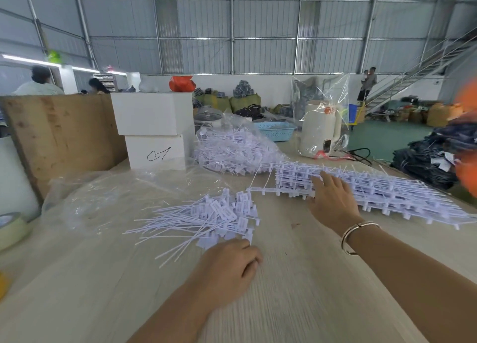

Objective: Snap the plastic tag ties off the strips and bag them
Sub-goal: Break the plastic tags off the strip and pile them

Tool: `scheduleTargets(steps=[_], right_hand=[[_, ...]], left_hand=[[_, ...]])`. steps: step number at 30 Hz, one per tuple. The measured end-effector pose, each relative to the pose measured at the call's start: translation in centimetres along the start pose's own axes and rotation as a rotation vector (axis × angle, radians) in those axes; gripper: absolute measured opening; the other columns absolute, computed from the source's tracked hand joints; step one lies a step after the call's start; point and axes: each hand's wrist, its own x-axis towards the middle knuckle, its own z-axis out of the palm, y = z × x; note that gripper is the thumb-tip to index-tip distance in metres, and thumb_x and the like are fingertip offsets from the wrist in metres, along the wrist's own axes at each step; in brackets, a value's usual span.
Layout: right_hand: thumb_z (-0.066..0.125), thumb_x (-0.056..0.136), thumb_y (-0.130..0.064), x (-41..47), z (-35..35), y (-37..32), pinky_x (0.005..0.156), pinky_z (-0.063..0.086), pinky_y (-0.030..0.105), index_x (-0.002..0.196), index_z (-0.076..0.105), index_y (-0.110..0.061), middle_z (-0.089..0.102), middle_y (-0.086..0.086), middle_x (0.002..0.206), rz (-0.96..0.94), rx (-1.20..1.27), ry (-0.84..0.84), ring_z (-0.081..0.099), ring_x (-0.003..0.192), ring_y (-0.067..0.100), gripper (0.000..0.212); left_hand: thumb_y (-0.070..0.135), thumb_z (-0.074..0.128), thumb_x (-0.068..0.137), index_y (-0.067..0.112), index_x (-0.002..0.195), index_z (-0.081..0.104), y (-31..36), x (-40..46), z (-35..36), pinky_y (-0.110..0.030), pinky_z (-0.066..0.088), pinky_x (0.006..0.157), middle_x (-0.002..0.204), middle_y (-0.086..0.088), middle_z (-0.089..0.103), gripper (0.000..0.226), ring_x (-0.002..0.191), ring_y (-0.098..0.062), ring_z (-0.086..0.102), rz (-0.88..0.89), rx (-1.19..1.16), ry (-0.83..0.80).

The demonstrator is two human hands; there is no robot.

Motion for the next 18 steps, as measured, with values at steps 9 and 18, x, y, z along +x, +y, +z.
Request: scheduleTargets(steps=[9,18], right_hand=[[0.041,0.096,-0.021,-1.2,2.1,0.0,0.096,0.036,0.037,0.119,0.055,-0.022,0.055,-0.002,0.123,-0.047,-0.16,-0.029,0.044,0.118,0.022,0.027],[0.035,0.095,-0.036,-1.5,2.3,-0.3,0.093,0.028,0.034,0.111,0.057,-0.021,0.061,-0.003,0.114,-0.091,-0.171,0.05,0.045,0.112,0.02,0.031]], left_hand=[[0.033,0.036,0.096,0.034,0.113,0.054,0.0,0.1,0.0,-0.026,0.043,0.084,0.103,0.015,0.056,0.026,0.098,-0.002,0.049,-0.017,-0.024,-0.05],[0.033,0.037,0.096,0.035,0.111,0.055,0.0,0.0,0.2,-0.028,0.044,0.082,0.099,0.015,0.057,0.024,0.094,0.0,0.049,-0.044,-0.032,-0.052]])
